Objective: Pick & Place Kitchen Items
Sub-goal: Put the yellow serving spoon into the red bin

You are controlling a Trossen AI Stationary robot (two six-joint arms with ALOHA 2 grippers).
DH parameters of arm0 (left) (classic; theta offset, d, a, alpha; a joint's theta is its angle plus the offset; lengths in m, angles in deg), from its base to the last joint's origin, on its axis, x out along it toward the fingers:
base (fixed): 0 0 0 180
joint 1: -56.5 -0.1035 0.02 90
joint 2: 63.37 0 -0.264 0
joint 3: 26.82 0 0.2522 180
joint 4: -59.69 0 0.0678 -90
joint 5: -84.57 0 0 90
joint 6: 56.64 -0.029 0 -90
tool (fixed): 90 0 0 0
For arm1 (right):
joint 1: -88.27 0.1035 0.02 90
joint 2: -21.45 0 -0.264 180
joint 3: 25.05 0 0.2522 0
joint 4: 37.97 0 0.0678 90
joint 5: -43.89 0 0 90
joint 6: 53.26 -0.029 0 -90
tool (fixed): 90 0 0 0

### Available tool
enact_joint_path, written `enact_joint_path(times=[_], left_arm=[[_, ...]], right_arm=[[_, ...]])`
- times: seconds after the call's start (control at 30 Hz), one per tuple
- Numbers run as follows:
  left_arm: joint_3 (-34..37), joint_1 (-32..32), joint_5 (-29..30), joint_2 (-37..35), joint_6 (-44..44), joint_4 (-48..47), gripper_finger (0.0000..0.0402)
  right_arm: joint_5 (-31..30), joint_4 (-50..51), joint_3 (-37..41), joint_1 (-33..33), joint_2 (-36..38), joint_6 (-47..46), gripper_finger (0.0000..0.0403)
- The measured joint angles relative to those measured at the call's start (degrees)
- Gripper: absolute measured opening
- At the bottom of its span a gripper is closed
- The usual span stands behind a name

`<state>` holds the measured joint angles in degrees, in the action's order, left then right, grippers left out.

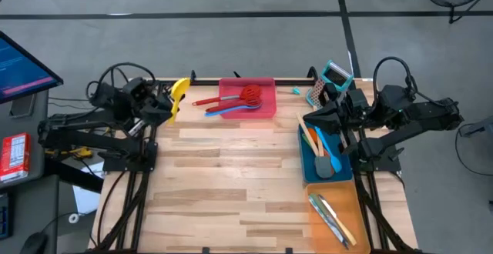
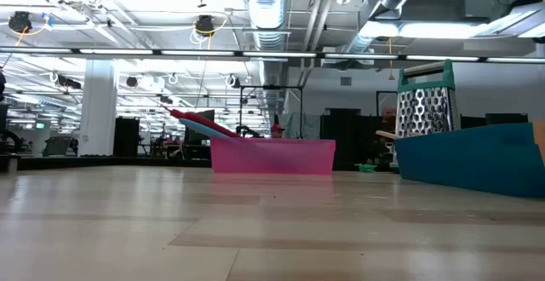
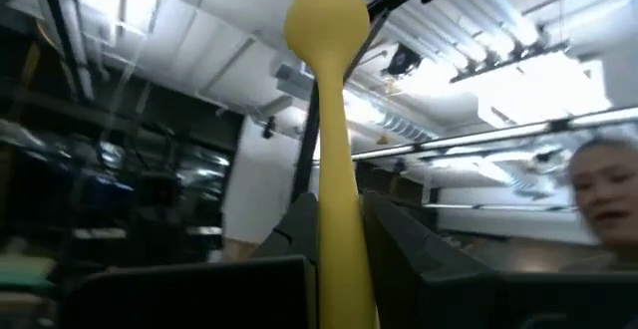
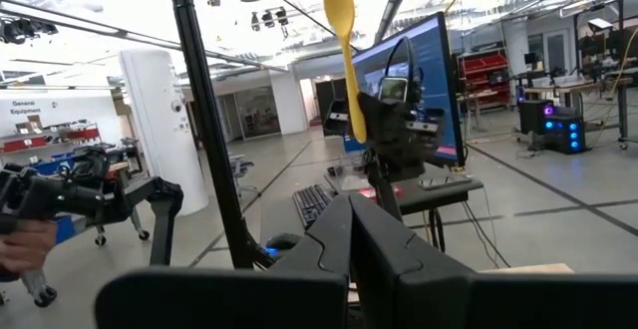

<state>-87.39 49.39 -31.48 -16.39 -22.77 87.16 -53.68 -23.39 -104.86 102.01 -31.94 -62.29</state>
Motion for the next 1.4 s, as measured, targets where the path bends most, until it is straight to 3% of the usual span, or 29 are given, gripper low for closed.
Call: enact_joint_path(times=[0.27, 0.47, 1.0, 1.17, 1.4], left_arm=[[-0.02, -0.07, 9.73, 0.26, -16.71, -13.52, 0.0030], [-0.02, 0.06, 21.92, 1.62, -27.11, -23.74, 0.0030], [-0.02, 0.06, 51.13, 3.02, -37.84, -30.24, 0.0030], [-0.04, -0.27, 53.88, 4.47, -43.11, -31.40, 0.0030], [-0.07, -1.35, 49.75, 8.12, -44.36, -32.41, 0.0030]], right_arm=[[0.00, 0.00, 0.00, 0.00, -0.02, -0.01, 0.0002], [0.00, 0.00, 0.00, 0.00, -0.02, 0.00, 0.0002], [0.00, 0.22, 0.00, -0.01, -0.02, 0.00, 0.0002], [0.00, 0.96, 0.00, -0.04, -0.02, 0.49, 0.0002], [0.00, 1.11, 0.00, -1.56, -0.11, 0.58, 0.0002]])
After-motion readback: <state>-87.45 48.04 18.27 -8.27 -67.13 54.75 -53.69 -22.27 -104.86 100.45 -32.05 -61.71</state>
